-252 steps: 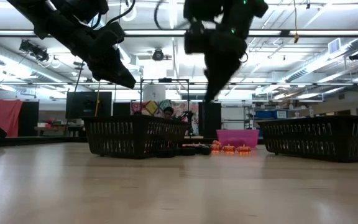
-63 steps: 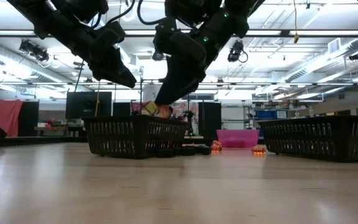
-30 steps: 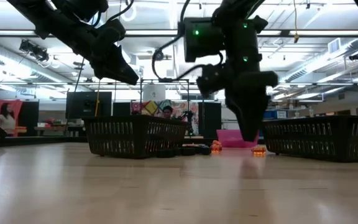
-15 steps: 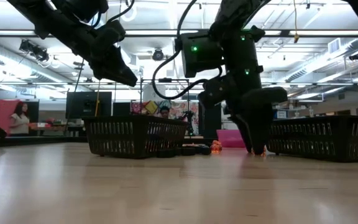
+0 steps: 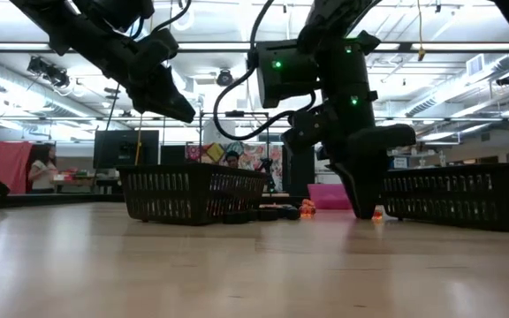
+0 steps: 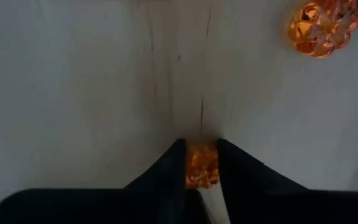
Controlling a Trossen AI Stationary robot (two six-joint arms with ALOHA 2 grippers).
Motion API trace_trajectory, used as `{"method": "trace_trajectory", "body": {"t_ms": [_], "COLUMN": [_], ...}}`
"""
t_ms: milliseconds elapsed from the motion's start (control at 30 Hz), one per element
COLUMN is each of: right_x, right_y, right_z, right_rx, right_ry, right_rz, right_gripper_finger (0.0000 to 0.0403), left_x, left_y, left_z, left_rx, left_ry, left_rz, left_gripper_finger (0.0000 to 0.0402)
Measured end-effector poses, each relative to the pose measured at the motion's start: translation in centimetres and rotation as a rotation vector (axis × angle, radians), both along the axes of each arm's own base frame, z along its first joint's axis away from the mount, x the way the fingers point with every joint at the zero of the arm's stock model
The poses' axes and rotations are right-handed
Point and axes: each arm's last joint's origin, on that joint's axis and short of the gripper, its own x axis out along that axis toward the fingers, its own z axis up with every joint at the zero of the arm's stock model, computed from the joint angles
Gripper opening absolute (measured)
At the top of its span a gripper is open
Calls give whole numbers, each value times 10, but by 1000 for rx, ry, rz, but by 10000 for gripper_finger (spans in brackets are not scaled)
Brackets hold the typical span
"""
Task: Sort Halloween decoration
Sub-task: Put the orange pumpkin toy into the left black bin
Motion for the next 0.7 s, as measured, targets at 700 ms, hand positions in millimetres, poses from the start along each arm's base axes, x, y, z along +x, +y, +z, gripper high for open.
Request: {"method": "trace_trajectory", "body": {"t_ms": [700], "right_x": [0], "right_y": [5], "right_z": [18], "right_rx": [42], "right_ry": [84], "right_rz": [44], "right_gripper_finger": [169], "left_x": [0], "left_y": [0], "left_z": [-1], "left_rx": [-2], "left_ry": [7], "left_rz": [0], "left_gripper_finger": [142]}}
